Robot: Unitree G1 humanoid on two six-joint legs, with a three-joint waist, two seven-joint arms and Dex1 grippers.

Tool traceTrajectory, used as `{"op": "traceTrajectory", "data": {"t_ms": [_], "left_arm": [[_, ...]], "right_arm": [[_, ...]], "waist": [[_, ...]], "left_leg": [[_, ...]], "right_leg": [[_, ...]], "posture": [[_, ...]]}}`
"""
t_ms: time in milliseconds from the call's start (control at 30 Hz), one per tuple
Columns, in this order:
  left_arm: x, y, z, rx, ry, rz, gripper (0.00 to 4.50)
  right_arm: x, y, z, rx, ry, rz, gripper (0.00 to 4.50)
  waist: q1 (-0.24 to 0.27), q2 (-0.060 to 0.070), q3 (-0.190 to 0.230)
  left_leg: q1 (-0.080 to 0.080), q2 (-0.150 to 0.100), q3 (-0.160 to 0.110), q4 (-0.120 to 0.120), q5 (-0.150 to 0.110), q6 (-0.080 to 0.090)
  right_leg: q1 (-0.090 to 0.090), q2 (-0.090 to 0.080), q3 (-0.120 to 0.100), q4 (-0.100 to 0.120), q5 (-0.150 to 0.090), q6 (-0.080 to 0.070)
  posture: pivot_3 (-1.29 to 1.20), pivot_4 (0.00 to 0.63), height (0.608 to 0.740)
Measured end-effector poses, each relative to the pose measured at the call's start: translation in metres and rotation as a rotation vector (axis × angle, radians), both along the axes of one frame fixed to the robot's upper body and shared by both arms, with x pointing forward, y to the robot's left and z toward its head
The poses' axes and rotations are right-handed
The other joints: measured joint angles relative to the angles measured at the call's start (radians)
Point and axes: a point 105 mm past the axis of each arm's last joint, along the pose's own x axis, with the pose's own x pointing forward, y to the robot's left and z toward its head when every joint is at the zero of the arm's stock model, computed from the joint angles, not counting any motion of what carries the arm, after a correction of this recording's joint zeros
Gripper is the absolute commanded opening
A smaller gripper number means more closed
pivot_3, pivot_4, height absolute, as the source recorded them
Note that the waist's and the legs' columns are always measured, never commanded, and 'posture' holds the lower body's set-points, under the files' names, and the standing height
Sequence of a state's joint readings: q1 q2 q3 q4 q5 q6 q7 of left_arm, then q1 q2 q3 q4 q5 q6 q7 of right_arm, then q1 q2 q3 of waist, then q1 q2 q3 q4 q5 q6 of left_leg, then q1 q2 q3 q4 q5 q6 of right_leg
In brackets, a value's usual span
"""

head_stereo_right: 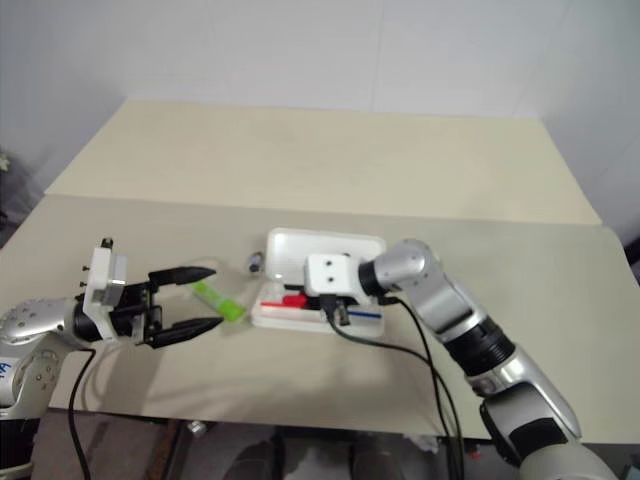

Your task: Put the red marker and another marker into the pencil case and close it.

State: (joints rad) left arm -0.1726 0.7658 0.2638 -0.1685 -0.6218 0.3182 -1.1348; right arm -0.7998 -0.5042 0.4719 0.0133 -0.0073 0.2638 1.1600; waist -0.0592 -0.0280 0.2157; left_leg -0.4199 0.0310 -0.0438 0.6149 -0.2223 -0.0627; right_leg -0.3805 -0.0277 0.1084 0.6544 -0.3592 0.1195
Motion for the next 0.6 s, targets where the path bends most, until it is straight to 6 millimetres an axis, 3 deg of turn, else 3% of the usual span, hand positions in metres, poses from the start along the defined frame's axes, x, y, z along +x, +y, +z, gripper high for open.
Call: {"op": "traceTrajectory", "data": {"t_ms": [600], "left_arm": [[0.0, -0.001, 0.0, -0.002, -0.005, 0.013, 4.5]], "right_arm": [[-0.002, 0.014, -0.012, -0.022, -0.001, -0.054, 0.64]], "waist": [[-0.001, -0.001, -0.001]], "left_leg": [[0.0, 0.0, 0.0, 0.0, 0.0, 0.0]], "right_leg": [[0.0, 0.0, 0.0, 0.001, 0.0, 0.0]], "posture": [[0.0, 0.15, 0.74]]}}
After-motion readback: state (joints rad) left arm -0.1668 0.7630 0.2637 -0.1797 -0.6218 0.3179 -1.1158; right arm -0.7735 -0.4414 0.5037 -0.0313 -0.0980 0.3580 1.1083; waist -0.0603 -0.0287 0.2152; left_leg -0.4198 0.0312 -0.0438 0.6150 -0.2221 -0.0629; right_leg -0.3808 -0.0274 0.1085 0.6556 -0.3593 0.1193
